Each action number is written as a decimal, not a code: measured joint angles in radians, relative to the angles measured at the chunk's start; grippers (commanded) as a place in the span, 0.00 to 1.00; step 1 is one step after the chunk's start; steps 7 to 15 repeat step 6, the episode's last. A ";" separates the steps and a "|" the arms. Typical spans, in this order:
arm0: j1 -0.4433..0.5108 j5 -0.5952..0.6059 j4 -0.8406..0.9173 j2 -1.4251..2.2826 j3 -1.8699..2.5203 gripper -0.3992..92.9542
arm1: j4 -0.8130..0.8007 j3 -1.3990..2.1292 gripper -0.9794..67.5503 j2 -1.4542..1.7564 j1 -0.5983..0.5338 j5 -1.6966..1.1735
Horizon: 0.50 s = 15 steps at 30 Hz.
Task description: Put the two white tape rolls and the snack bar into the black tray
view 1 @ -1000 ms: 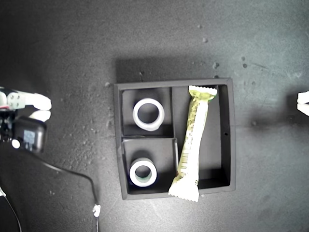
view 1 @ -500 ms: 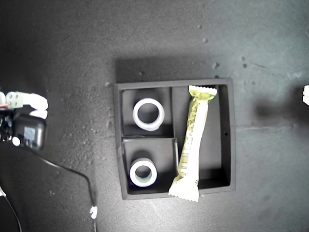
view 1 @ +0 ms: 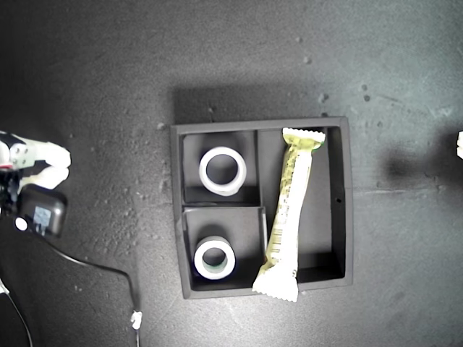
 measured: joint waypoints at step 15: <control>0.000 0.002 0.000 0.000 0.000 0.01 | 0.000 0.000 0.01 0.000 0.000 0.000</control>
